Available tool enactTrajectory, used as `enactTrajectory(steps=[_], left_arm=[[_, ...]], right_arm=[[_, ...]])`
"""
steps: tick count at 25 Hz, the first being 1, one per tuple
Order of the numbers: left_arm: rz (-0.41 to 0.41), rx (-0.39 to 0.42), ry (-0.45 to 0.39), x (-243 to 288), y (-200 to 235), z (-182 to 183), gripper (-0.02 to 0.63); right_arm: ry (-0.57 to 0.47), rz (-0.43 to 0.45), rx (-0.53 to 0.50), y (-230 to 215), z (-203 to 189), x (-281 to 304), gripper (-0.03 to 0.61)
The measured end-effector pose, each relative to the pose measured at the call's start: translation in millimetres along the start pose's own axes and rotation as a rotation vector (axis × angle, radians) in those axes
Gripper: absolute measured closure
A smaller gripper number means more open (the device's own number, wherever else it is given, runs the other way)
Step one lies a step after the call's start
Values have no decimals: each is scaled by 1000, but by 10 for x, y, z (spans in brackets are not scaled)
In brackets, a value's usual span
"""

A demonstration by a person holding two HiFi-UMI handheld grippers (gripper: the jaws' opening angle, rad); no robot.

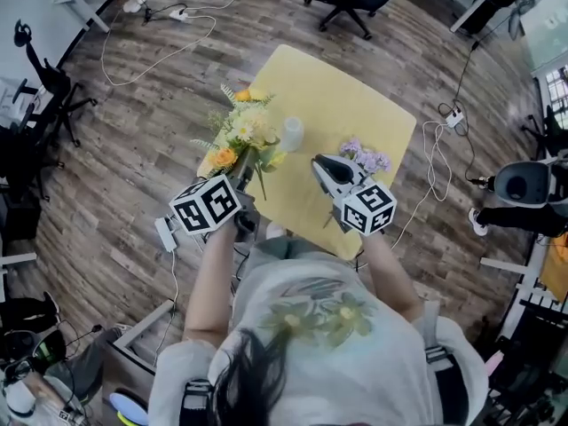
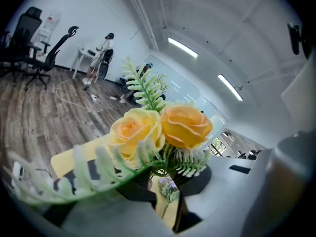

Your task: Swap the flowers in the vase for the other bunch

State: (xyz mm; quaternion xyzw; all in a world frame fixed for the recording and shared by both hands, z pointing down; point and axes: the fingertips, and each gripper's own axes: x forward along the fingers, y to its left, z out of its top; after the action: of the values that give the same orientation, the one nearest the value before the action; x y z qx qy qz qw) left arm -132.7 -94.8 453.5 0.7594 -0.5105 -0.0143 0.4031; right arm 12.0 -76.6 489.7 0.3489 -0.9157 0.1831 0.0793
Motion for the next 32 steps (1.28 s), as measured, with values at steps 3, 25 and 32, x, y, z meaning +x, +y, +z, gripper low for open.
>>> enactTrajectory(steps=[3,25,32], left_arm=[[48,-84,77,174,200,-284,525],[246,-404,298,1086,1170,-1339,508],[232,-424,291,1236,1265,-1427,437]], right_arm=[[18,-2,10,-38,-65,38,529],[111,-70,61,-290,-355,181,529],[135,-80,71,-354,-458,169,529]])
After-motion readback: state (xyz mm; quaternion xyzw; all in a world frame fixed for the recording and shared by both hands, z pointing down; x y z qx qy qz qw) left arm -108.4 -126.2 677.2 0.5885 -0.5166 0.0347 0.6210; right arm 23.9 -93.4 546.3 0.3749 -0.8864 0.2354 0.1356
